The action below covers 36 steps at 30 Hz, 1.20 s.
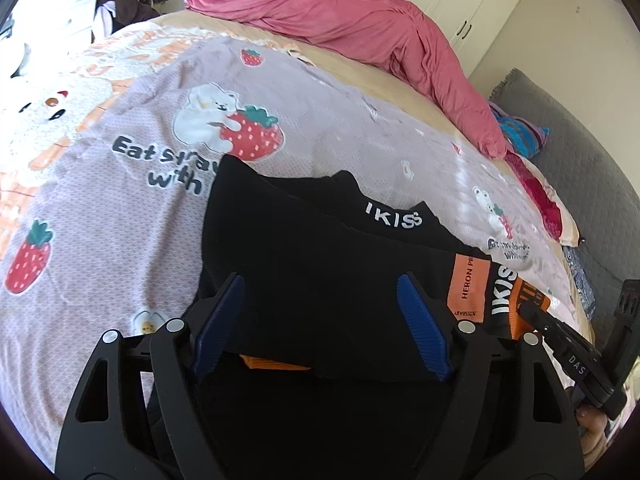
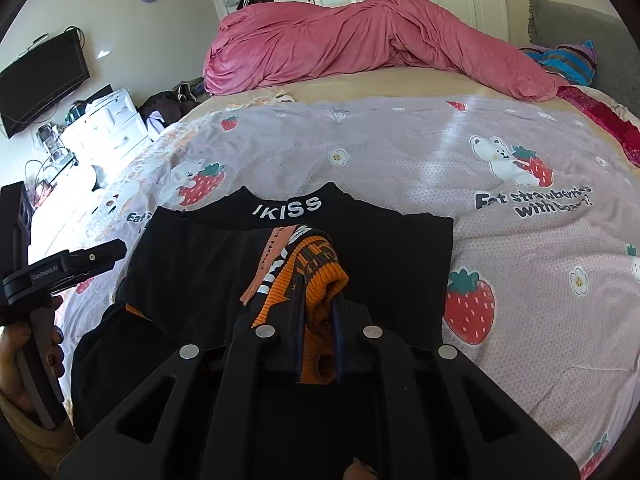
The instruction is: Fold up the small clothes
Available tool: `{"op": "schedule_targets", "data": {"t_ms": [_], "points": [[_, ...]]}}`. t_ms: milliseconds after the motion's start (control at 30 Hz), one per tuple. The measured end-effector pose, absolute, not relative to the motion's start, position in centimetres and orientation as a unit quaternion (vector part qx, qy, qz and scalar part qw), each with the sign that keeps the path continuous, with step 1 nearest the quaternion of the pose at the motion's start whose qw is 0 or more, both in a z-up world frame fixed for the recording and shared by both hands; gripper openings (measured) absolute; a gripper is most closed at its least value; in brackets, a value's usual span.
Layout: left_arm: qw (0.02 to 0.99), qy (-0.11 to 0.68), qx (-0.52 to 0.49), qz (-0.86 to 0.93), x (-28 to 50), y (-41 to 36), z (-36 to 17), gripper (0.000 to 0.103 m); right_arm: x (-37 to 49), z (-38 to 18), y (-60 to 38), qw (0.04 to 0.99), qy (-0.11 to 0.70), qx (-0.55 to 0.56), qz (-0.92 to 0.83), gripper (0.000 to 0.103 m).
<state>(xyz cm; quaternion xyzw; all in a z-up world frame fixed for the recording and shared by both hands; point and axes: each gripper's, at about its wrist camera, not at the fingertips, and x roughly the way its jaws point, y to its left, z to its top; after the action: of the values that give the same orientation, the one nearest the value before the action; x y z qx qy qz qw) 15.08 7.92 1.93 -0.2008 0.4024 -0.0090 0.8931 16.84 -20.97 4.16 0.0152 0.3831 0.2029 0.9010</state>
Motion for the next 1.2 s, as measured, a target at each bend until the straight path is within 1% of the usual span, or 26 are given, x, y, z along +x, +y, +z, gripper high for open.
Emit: {"op": "schedule_targets", "data": {"t_ms": [67, 133, 467, 567, 733, 767, 833, 967, 1000, 1200], "points": [[0.892, 0.406, -0.199, -0.011, 15.3, 7.8, 1.6, 0.070, 16.9, 4.1, -21.0, 0.901, 0.384, 0.014, 0.199, 0.012], [0.890, 0.411, -0.197, -0.014, 15.6, 7.6, 1.2, 0.069, 16.9, 4.0, -21.0, 0.903, 0.386, 0.009, 0.189, 0.016], [0.887, 0.423, -0.185, -0.017, 15.9, 7.3, 0.0, 0.069, 16.3, 3.7, -20.8, 0.915, 0.373, -0.006, 0.151, 0.016], [0.879, 0.442, -0.180, -0.013, 16.2, 7.3, -1.0, 0.066, 16.3, 3.4, -19.9, 0.909, 0.382, -0.011, 0.166, 0.016], [0.870, 0.460, -0.178, -0.007, 16.1, 7.8, -2.7, 0.064, 16.0, 2.9, -17.6, 0.899, 0.394, -0.027, 0.191, 0.020], [0.870, 0.460, -0.179, -0.008, 16.0, 7.9, -2.9, 0.063, 16.0, 2.8, -17.1, 0.896, 0.397, -0.027, 0.197, 0.021], [0.870, 0.458, -0.180, -0.009, 15.8, 7.9, -3.0, 0.063, 16.0, 2.5, -16.2, 0.890, 0.405, -0.026, 0.208, 0.028], [0.871, 0.457, -0.182, -0.011, 15.6, 8.0, -3.0, 0.063, 15.9, 2.1, -14.6, 0.883, 0.414, -0.036, 0.220, 0.030], [0.871, 0.456, -0.183, -0.011, 15.6, 8.1, -3.0, 0.062, 15.9, 2.0, -14.3, 0.881, 0.416, -0.039, 0.222, 0.032], [0.871, 0.455, -0.185, -0.012, 15.5, 8.1, -3.1, 0.062, 16.2, 0.9, -13.3, 0.872, 0.433, -0.048, 0.224, 0.033]]}}
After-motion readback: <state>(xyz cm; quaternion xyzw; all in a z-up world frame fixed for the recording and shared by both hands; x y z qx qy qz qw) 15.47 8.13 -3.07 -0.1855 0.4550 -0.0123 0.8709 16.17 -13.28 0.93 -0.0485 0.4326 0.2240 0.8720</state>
